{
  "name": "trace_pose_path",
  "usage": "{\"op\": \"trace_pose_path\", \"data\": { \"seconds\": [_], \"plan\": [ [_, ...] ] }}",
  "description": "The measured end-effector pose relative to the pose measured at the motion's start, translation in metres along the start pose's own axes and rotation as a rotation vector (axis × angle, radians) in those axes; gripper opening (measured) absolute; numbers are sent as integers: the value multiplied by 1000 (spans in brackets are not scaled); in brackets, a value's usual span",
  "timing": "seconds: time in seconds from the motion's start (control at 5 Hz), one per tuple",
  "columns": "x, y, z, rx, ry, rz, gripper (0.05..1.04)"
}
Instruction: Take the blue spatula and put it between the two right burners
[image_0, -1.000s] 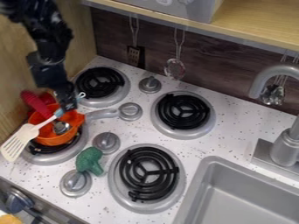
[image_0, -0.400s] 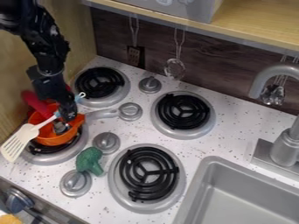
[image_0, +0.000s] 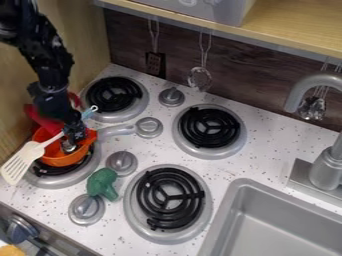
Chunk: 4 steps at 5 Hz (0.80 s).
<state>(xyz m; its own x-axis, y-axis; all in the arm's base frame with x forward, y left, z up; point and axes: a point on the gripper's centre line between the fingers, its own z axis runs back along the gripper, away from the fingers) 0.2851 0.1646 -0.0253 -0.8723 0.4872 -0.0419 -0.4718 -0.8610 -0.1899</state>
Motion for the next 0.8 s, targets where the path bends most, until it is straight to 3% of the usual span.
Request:
{"op": "trace_pose_path", "data": {
  "seconds": [0.4, 0.6, 0.8],
  "plan": [
    [1, -2, -8, 0, 21, -8, 999],
    [2, -2, -9, -5, 19, -3, 950],
    [5, -2, -9, -4, 0, 15, 697]
  ]
}}
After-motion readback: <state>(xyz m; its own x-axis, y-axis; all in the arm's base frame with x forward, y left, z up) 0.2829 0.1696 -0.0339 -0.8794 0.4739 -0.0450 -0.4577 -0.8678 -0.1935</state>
